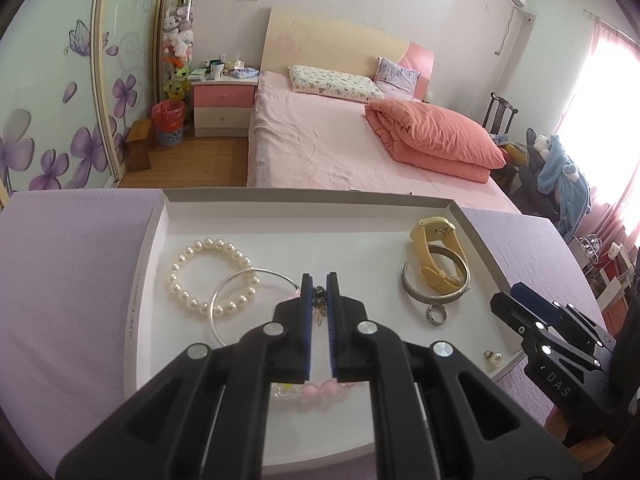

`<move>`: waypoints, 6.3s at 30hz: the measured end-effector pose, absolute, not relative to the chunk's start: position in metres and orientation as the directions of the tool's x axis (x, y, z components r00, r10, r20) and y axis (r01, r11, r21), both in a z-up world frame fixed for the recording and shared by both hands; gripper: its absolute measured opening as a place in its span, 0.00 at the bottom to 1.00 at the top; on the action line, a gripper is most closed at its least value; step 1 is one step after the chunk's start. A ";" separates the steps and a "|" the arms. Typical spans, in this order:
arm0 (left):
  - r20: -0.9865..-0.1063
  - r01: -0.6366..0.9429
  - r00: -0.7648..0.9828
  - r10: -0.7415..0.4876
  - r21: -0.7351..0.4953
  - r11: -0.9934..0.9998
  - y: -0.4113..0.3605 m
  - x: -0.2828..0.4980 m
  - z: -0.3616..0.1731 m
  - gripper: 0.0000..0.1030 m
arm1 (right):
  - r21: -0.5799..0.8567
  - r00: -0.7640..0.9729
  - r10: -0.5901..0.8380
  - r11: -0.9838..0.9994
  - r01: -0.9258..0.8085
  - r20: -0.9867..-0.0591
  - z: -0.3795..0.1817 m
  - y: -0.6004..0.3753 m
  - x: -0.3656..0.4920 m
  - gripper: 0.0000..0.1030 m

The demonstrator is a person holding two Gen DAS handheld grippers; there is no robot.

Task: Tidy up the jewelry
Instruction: 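Carry the pearl chain and pearl earring into the grey tray and release both, then grasp the second pearl earring with the right tool, then grasp the dark red bead necklace with the left tool while the right tool holds the earring, then carry the red necklace and pearl earring into the grey tray and release both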

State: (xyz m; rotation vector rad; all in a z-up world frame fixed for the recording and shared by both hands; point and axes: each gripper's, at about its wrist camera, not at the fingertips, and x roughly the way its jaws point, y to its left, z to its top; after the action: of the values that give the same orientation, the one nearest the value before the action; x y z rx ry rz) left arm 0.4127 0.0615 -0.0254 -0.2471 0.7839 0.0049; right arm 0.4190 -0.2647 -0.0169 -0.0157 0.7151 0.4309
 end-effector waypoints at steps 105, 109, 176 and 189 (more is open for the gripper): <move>-0.775 0.033 0.624 -0.096 -0.097 0.995 -0.034 0.253 -0.072 0.79 | 0.190 0.557 0.384 0.908 -0.374 -0.736 -0.042 -0.328 0.317 0.14; -0.787 0.016 0.613 -0.066 -0.071 0.997 -0.041 0.259 -0.076 0.68 | 0.199 0.559 0.388 0.908 -0.369 -0.732 -0.041 -0.331 0.319 0.14; -0.573 -0.101 0.819 0.040 -0.076 0.992 0.046 0.264 0.062 0.08 | 0.178 0.651 0.496 0.852 -0.492 -0.575 0.035 -0.278 0.338 0.14; -0.590 -0.119 0.807 0.024 -0.123 0.985 0.060 0.351 0.050 0.08 | 0.158 0.695 0.473 0.869 -0.468 -0.542 0.036 -0.261 0.393 0.14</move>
State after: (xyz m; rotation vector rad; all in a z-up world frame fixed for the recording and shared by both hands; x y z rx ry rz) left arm 0.3506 0.0600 0.0497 -0.1568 0.6282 0.0764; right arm 0.3925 -0.2605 0.0361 0.0075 0.6074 0.5252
